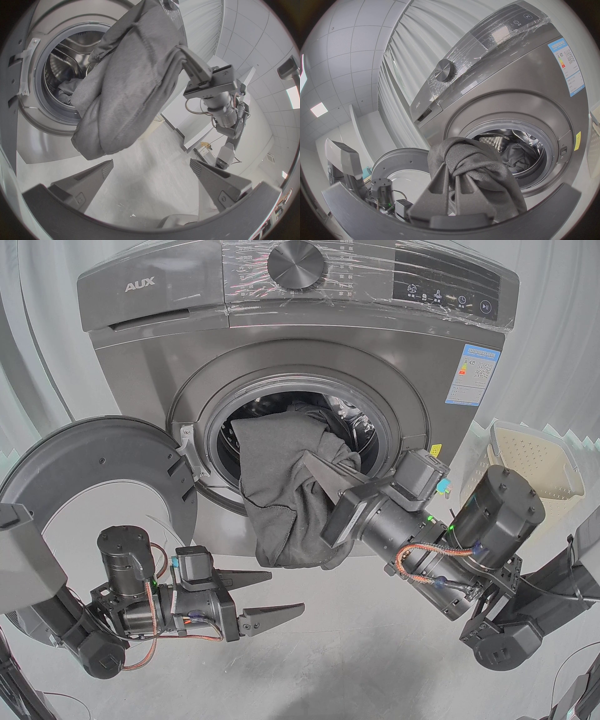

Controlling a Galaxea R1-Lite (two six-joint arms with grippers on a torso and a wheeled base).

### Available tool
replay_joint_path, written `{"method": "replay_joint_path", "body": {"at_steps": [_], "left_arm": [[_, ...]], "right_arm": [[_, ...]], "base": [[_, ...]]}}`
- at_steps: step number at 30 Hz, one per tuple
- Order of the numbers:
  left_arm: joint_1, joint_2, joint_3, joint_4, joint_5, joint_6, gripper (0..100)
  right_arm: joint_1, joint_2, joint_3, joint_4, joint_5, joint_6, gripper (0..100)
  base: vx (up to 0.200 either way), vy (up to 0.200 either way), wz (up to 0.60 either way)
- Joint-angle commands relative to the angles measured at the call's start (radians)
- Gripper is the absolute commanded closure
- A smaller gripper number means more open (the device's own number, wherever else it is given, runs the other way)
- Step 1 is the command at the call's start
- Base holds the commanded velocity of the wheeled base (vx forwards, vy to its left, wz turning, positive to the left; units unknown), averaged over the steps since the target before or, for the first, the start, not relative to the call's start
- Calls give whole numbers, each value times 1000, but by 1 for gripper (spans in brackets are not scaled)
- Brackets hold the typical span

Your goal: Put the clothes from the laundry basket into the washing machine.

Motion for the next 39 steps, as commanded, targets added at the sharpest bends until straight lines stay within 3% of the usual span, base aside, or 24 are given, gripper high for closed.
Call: {"method": "replay_joint_path", "body": {"at_steps": [1, 5, 16, 22, 33, 39], "left_arm": [[4, 117, -27, -57, 13, -10, 0], [2, 151, -74, -77, 42, -13, 0], [4, 185, -157, -84, 50, -24, 0], [-10, 165, -143, -150, 79, -57, 0], [-90, 50, -56, -166, 82, -60, 0], [-96, 39, -53, -166, 84, -62, 0]], "right_arm": [[13, 1, -2, -3, 1, -1, 100], [21, 3, -1, -3, 1, -1, 100], [22, 6, 1, -5, -1, -3, 100], [21, 7, -1, 0, -1, -3, 100], [-4, 33, -30, 11, -1, -6, 100], [-4, 35, -30, 11, -1, -6, 100]], "base": [[0, 0, 0], [0, 0, 0], [0, 0, 0], [0, 0, 0], [0, 0, 0], [0, 0, 0]]}}
